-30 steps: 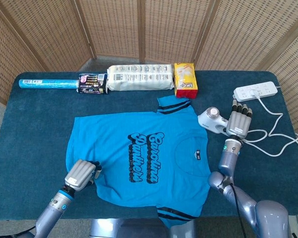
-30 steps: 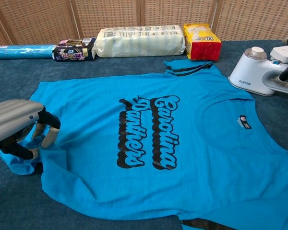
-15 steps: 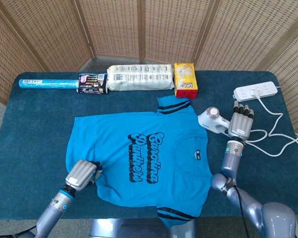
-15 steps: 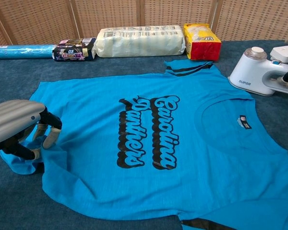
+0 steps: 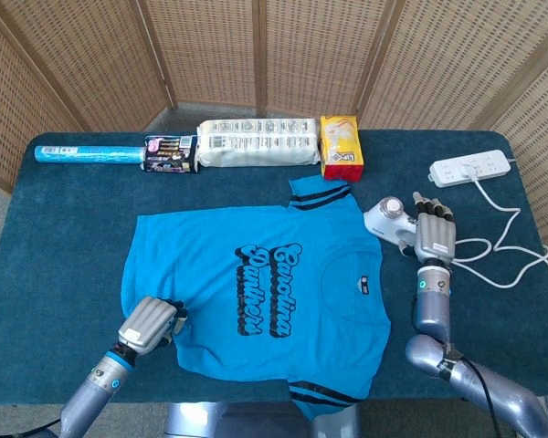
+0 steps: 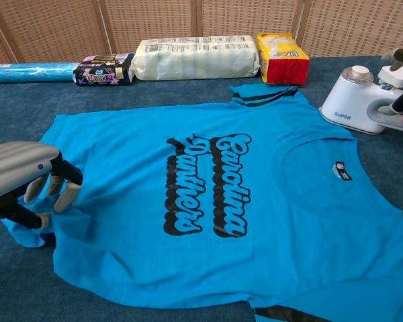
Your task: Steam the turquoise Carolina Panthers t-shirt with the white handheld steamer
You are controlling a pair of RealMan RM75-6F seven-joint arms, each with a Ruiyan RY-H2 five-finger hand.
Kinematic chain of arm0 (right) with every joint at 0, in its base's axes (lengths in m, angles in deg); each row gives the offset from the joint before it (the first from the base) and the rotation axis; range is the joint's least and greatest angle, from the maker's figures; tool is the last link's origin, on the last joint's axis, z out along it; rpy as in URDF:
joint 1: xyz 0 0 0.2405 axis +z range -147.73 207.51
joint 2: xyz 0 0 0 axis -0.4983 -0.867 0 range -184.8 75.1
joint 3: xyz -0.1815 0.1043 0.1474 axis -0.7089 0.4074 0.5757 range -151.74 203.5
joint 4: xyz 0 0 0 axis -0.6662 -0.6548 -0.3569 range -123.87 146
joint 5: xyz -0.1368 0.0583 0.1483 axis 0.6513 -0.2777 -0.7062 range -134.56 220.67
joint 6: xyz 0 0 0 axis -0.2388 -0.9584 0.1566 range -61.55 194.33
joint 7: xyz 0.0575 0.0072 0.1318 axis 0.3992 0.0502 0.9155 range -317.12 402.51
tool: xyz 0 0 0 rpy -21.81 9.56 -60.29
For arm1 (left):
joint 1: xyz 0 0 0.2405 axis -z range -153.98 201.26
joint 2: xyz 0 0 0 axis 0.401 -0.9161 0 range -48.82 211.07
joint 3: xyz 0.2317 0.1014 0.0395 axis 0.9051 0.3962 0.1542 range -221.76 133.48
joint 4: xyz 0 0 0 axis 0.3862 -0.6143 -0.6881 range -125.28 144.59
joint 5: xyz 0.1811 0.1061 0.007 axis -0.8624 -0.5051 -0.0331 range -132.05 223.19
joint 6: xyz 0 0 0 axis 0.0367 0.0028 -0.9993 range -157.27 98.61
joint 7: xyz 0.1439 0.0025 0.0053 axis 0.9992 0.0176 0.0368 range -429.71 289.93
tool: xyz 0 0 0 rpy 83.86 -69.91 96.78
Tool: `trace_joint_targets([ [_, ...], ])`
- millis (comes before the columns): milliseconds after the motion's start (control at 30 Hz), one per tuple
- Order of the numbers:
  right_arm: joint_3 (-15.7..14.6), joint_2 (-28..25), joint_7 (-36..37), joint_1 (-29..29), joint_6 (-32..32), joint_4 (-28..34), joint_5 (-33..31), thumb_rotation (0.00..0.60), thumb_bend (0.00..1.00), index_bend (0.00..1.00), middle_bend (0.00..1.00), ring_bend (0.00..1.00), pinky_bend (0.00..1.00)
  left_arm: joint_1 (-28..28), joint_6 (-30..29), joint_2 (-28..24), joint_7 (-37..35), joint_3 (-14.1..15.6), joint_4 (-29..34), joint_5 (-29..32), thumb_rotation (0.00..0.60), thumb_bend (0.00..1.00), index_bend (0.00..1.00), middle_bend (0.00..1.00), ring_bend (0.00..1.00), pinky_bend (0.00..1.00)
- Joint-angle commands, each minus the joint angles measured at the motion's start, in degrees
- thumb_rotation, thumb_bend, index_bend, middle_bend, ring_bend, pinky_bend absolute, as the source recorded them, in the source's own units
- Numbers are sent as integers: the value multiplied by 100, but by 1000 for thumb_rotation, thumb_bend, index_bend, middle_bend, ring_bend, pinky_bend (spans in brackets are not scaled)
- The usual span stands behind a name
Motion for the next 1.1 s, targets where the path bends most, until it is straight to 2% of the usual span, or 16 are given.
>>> trace_joint_targets([
  [33,-147,-549,29,-209,43,695,-106,600,332,0,130,74,44,45,163,-253,272,39,312,219,600,303,618,642,513,565],
  [167,-225,-824,183,-282,-3,1037,-88,600,332,0,130,74,44,44,226,-484,482,78,636,442,600,202,427,567,442,520],
  [267,-281,-1042,378,-364,-62,1286,-18,600,332,0,130,74,44,9,152,-685,614,92,892,553,600,162,340,517,399,503],
  [333,-310,-1141,507,-413,-112,1397,53,600,332,0,130,74,44,-30,61,-786,615,100,997,541,600,157,315,499,384,496],
  [800,-651,-1539,1511,-829,-562,1797,910,600,330,18,195,139,100,-545,-890,-1695,29,52,1272,402,600,157,309,493,377,493],
  [1100,-1016,-1526,2235,-1294,-1122,1620,1676,600,329,211,337,280,244,-1046,-1414,-2250,-677,69,944,615,600,156,309,493,377,494],
])
